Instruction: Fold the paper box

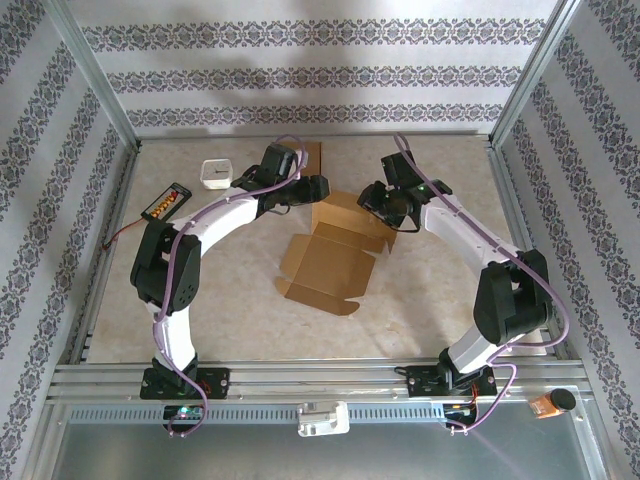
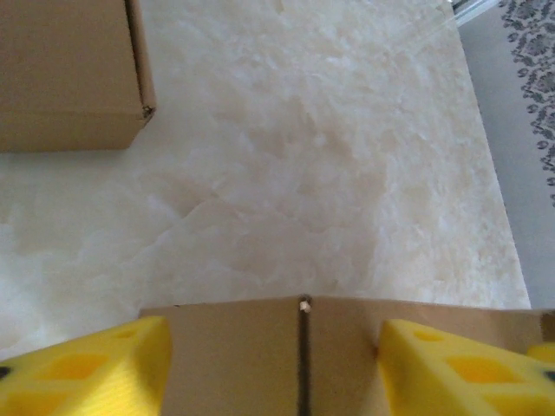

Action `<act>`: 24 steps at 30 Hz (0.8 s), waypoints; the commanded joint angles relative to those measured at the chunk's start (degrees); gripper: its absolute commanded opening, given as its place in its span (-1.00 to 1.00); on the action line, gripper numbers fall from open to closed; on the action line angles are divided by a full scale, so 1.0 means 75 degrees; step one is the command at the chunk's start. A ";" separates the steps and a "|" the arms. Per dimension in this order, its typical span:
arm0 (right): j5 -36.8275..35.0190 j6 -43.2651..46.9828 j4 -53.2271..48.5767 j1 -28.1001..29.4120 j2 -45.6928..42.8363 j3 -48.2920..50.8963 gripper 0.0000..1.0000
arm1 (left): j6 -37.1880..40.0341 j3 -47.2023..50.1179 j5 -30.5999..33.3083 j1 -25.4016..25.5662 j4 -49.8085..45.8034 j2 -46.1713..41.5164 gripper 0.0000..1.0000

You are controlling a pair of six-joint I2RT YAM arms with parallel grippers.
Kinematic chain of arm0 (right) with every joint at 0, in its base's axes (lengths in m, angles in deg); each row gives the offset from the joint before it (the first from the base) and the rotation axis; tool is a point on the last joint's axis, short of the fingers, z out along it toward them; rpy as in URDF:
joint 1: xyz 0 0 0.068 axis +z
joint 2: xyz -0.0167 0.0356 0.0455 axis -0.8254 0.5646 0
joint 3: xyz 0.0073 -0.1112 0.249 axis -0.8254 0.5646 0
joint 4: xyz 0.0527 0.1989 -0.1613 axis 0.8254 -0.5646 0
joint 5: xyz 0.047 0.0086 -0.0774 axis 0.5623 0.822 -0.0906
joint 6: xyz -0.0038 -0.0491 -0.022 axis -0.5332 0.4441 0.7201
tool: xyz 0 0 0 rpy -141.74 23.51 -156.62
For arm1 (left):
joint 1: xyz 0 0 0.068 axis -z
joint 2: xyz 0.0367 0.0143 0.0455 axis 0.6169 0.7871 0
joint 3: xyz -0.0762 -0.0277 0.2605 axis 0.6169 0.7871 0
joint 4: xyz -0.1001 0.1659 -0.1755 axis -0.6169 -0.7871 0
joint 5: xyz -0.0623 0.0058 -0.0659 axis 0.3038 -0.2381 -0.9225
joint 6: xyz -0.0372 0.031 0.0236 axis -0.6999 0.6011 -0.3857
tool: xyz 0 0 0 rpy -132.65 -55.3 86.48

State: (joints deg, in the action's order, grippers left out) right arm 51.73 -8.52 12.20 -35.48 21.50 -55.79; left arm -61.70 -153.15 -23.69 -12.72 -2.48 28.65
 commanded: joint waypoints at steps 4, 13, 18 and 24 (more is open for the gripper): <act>0.0077 0.0220 0.0391 0.0072 0.0442 -0.0092 -0.25 | -0.0318 0.0379 -0.0242 -0.0052 0.0142 -0.0245 -0.04; 0.0472 0.1160 0.0537 0.0104 0.0929 -0.0553 -0.32 | -0.1147 0.1995 0.0214 0.0010 0.1120 -0.1366 -0.08; 0.0493 0.1235 0.0499 0.0104 0.0847 -0.0650 -0.26 | -0.1090 0.2111 0.0472 0.0029 0.1056 -0.1495 -0.06; -0.0014 0.1546 0.0470 0.0076 -0.0278 -0.0354 0.13 | -0.0915 0.2019 0.0585 0.0040 0.0797 -0.1416 -0.06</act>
State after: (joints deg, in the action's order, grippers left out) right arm 54.79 1.05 16.62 -35.48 25.63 -59.57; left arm -69.20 -138.18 -21.16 -12.96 5.72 18.44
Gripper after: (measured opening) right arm 0.550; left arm 0.470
